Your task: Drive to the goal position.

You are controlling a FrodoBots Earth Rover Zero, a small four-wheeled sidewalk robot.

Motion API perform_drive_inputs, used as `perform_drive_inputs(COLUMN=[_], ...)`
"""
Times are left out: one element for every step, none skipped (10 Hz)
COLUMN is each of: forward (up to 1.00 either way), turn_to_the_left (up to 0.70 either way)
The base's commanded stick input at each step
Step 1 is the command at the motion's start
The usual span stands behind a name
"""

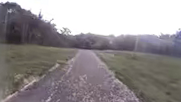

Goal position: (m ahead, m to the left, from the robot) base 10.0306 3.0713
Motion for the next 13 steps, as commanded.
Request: perform_drive_inputs(forward=[1.0, 1.0, 1.0, 1.0, 1.0, 1.0, 1.0, 1.0, 1.0, 1.0, 1.0, 1.0, 1.0], turn_to_the_left=[0.03, 0.03, 0.03, 0.03, 0.03, 0.2, 0.24, 0.27, 0.19, 0.11, 0.07, 0.07, 0.19])
